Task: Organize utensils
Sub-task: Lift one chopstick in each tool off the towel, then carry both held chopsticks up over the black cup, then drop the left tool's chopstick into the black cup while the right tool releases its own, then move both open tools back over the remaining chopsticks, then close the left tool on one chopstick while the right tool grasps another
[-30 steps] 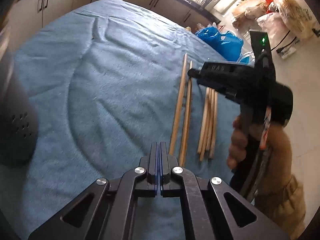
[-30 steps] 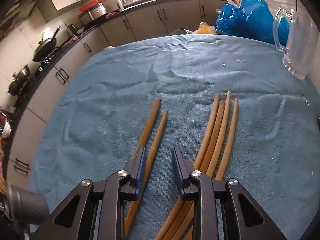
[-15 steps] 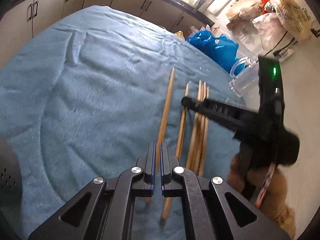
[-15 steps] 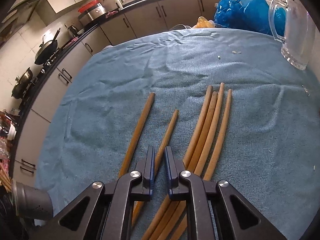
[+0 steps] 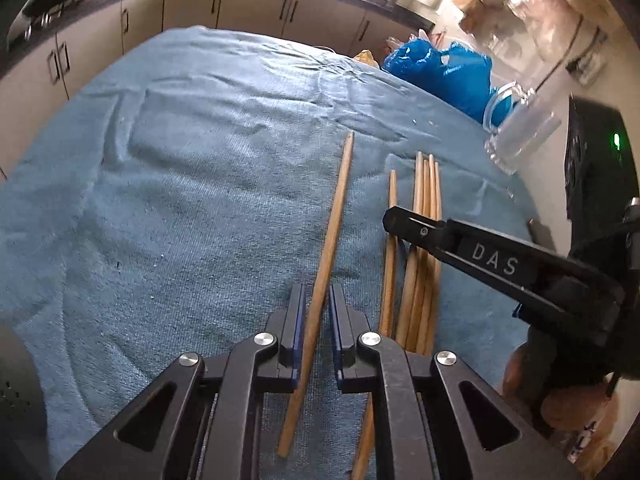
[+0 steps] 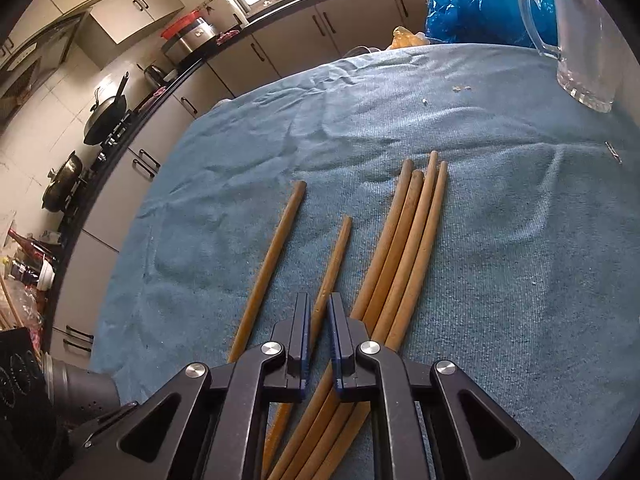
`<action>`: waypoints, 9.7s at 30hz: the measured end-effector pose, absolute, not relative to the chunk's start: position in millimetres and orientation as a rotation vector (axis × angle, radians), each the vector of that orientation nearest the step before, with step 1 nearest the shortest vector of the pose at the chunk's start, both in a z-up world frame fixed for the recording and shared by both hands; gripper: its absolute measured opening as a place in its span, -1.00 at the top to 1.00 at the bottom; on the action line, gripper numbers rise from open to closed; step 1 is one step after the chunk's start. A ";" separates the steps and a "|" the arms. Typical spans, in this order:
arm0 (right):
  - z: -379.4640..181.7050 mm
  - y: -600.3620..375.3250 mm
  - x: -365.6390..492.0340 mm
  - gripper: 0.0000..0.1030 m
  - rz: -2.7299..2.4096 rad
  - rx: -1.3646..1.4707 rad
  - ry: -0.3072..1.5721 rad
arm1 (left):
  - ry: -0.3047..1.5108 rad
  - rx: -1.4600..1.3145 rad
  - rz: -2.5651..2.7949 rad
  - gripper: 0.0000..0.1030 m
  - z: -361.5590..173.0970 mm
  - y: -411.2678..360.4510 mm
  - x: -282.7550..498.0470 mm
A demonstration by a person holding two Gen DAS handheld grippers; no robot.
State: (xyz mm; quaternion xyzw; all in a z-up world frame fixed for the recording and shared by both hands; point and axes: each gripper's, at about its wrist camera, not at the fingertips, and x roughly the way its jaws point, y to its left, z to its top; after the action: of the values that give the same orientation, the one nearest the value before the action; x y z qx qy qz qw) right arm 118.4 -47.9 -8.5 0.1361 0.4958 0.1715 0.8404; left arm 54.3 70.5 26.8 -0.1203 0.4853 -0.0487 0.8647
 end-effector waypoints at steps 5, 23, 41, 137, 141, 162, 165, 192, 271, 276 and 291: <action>-10.2 -50.9 119.0 0.83 0.374 0.310 1.048 | 1.012 -0.252 -0.145 0.79 26.6 71.3 45.0; -12.3 -52.6 116.1 0.83 0.373 0.319 1.037 | 0.979 -0.276 -0.262 0.61 23.7 60.7 37.5; -6.5 -25.2 86.2 0.84 0.337 0.207 1.099 | 1.098 -0.323 -0.144 0.89 27.0 113.2 -48.6; 197.2 31.9 -116.5 0.87 0.546 0.220 0.377 | 0.053 -0.299 0.107 0.87 268.9 226.7 -173.3; 214.4 54.0 -95.9 0.87 0.593 0.257 0.334 | 0.022 -0.285 0.164 0.87 267.6 235.8 -152.9; 170.1 151.9 -6.8 0.86 0.662 0.264 0.351 | 0.138 -0.287 0.269 0.87 204.8 274.8 -77.6; 160.4 152.4 -8.6 0.85 0.668 0.242 0.372 | 0.151 -0.290 0.277 0.87 201.9 276.1 -79.5; 130.1 -23.0 -58.3 0.12 0.361 0.233 0.475 | 0.230 -0.291 0.219 -0.09 211.7 206.4 -176.0; 3.2 -125.4 33.9 0.84 0.092 0.098 1.150 | 1.163 -0.361 -0.260 0.86 23.7 92.5 -17.8; 4.1 -137.8 -32.7 0.83 0.136 0.104 1.190 | 1.203 -0.320 -0.299 0.86 26.7 92.9 -51.5; 5.3 -127.6 13.5 0.78 0.083 0.000 1.315 | 1.276 -0.114 -0.194 0.70 32.7 58.7 10.4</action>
State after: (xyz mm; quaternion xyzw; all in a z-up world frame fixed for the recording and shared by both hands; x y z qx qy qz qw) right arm 13.5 -127.6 5.3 0.0001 0.6108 0.0386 0.7908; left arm 10.4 58.7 32.7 -0.0529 0.5941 -0.0905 0.7975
